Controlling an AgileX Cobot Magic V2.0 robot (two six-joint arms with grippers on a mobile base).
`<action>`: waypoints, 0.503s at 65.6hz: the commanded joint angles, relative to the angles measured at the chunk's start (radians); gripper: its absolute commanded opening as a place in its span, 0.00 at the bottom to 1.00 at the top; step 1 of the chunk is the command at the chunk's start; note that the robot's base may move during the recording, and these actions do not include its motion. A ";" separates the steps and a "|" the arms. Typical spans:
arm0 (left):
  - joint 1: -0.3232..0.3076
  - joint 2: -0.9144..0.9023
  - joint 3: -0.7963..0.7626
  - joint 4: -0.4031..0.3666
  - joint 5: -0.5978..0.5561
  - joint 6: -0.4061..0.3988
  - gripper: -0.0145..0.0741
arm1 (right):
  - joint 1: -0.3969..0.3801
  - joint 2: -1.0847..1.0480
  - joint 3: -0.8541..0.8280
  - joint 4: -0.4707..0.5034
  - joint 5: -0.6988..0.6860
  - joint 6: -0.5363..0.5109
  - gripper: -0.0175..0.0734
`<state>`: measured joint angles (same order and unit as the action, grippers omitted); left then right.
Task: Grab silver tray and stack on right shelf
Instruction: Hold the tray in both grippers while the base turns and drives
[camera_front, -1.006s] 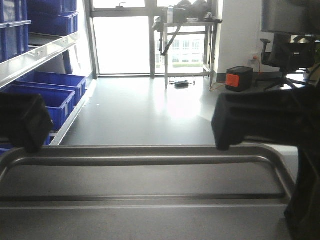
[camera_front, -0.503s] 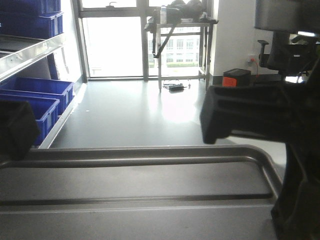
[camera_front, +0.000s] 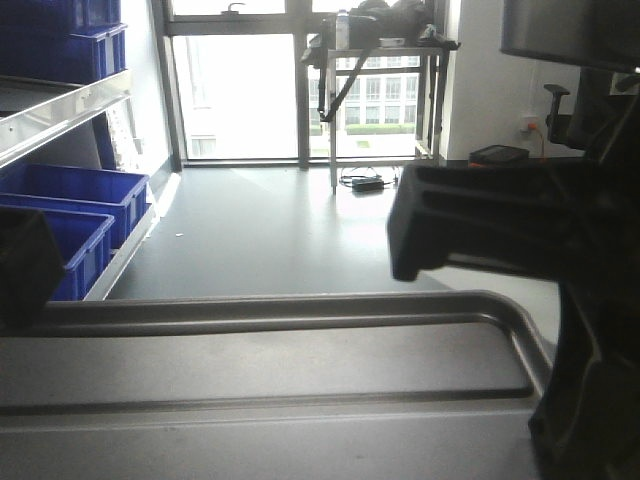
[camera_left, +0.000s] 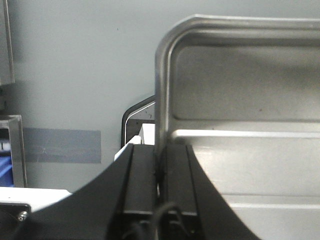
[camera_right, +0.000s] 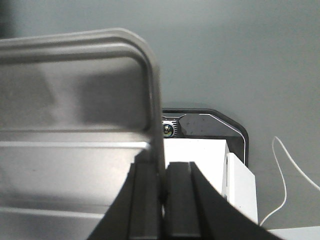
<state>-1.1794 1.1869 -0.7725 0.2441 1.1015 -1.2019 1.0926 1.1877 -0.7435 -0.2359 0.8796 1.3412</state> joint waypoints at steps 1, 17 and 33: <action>-0.004 -0.020 -0.021 0.032 0.184 0.004 0.06 | -0.004 -0.022 -0.023 -0.065 0.060 -0.001 0.26; -0.004 -0.020 -0.021 0.030 0.186 0.004 0.06 | -0.004 -0.022 -0.023 -0.065 0.060 -0.001 0.26; -0.004 -0.020 -0.021 0.030 0.188 0.004 0.06 | -0.004 -0.022 -0.023 -0.065 0.060 -0.001 0.26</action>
<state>-1.1794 1.1869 -0.7725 0.2419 1.1037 -1.2024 1.0926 1.1877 -0.7435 -0.2338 0.8796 1.3396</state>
